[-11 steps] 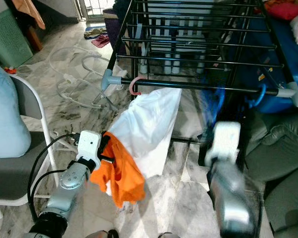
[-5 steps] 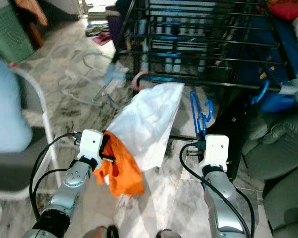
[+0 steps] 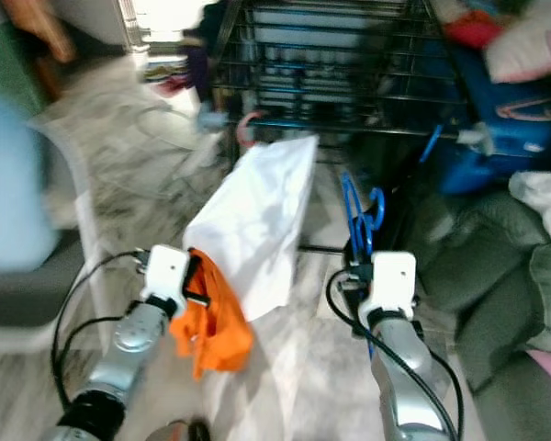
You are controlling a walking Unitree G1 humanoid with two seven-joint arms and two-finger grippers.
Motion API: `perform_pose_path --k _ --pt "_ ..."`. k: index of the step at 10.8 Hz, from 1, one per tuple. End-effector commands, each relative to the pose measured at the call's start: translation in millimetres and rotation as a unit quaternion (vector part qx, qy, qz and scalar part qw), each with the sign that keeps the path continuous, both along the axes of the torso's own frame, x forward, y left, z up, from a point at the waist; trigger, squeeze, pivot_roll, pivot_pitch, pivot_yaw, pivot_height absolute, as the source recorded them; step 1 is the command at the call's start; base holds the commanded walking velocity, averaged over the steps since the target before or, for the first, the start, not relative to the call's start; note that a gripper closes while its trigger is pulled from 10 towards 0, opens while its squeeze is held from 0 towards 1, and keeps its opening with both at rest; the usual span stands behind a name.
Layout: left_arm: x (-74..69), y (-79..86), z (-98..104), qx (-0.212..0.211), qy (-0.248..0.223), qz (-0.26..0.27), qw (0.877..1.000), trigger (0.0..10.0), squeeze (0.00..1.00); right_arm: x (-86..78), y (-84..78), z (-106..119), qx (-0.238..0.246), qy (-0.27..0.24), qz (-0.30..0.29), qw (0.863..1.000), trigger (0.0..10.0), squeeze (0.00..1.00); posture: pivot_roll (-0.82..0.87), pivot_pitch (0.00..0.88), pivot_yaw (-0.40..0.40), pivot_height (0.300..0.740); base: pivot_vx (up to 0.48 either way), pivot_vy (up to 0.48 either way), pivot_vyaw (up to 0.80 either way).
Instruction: Hang hanger
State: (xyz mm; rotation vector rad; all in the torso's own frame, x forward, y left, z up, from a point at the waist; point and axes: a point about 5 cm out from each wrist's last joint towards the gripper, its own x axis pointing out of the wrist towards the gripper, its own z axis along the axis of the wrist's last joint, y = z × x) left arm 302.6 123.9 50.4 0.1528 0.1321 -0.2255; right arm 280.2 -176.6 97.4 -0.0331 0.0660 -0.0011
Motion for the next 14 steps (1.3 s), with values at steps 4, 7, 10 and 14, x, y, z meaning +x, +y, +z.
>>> perform_pose_path --k 4,7,10,14 --pt "-2.4 0.5 -8.2 0.018 0.011 -0.005 1.0 10.0 0.0 -5.8 -6.5 -10.0 0.008 0.018 -0.013 1.0 10.0 0.0 -0.18 0.06 0.022 0.74 -0.307 0.0 0.0" --pt "-1.9 0.1 -8.9 0.02 0.01 -0.007 1.0 10.0 0.0 -2.7 -6.0 -8.8 0.007 0.015 -0.009 1.0 10.0 0.0 -0.18 0.058 0.02 0.74 -0.326 0.0 0.0" --pt "-2.0 0.2 -9.7 0.022 0.011 -0.007 1.0 10.0 0.0 -3.6 -4.5 -10.0 0.008 0.017 -0.007 1.0 10.0 0.0 -0.18 0.06 0.025 0.74 -0.344 0.0 0.0" --pt "-2.7 0.2 -11.6 0.026 0.013 -0.012 0.999 10.0 0.0 -5.0 -5.4 -11.0 0.007 0.019 -0.009 1.0 10.0 0.0 -0.18 0.064 0.026 0.74 -0.348 0.0 0.0"
